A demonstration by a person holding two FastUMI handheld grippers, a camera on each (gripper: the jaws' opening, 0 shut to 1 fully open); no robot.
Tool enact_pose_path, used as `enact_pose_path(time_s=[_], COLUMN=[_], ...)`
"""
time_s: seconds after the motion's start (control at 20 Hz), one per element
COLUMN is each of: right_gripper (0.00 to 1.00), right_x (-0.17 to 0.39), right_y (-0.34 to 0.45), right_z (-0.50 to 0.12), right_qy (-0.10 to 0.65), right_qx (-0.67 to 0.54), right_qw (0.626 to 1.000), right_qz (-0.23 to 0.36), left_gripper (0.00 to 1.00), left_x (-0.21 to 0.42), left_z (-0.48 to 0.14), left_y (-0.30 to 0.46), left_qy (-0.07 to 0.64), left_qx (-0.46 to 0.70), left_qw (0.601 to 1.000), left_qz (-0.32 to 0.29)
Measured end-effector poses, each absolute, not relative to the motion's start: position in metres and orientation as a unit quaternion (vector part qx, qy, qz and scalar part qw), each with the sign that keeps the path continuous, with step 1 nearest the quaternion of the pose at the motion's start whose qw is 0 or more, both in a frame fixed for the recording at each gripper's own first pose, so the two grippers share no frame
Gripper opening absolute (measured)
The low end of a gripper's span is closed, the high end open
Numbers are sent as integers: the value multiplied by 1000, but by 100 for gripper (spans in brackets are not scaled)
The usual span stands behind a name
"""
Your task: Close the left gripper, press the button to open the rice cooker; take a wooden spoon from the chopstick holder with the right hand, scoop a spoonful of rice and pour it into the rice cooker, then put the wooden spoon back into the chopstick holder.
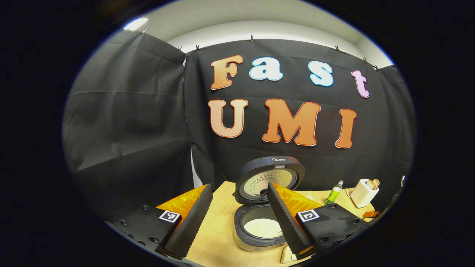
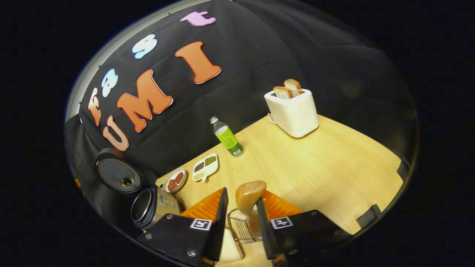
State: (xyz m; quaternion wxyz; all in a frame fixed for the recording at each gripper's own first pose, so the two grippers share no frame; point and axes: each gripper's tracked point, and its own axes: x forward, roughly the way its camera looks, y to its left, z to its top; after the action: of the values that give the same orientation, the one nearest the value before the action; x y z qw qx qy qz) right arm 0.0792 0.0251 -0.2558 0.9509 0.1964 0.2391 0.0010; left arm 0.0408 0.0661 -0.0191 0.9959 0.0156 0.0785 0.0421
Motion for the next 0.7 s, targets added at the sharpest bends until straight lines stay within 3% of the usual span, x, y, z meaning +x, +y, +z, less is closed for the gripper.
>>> enact_pose_path(time_s=[0.05, 0.1, 0.15, 0.2, 0.7], right_gripper=[70, 72, 87, 92, 94], right_x=[79, 78, 79, 79, 69], right_y=[19, 16, 11, 5, -11], right_z=[-251, -244, -237, -224, -91], right_qy=[238, 236, 231, 222, 108], right_qx=[184, 172, 160, 148, 65], right_qw=[954, 956, 960, 963, 992], right_qz=[-7, -12, -17, -20, -22], left_gripper=[100, 100, 99, 99, 97], left_x=[41, 43, 44, 44, 89], left_z=[-19, -17, -16, -15, 21], left_y=[64, 62, 60, 56, 4], left_qy=[78, 77, 75, 74, 47], left_qx=[15, 14, 12, 11, -9], left_qw=[996, 996, 996, 997, 999], left_qz=[41, 39, 37, 33, -13])
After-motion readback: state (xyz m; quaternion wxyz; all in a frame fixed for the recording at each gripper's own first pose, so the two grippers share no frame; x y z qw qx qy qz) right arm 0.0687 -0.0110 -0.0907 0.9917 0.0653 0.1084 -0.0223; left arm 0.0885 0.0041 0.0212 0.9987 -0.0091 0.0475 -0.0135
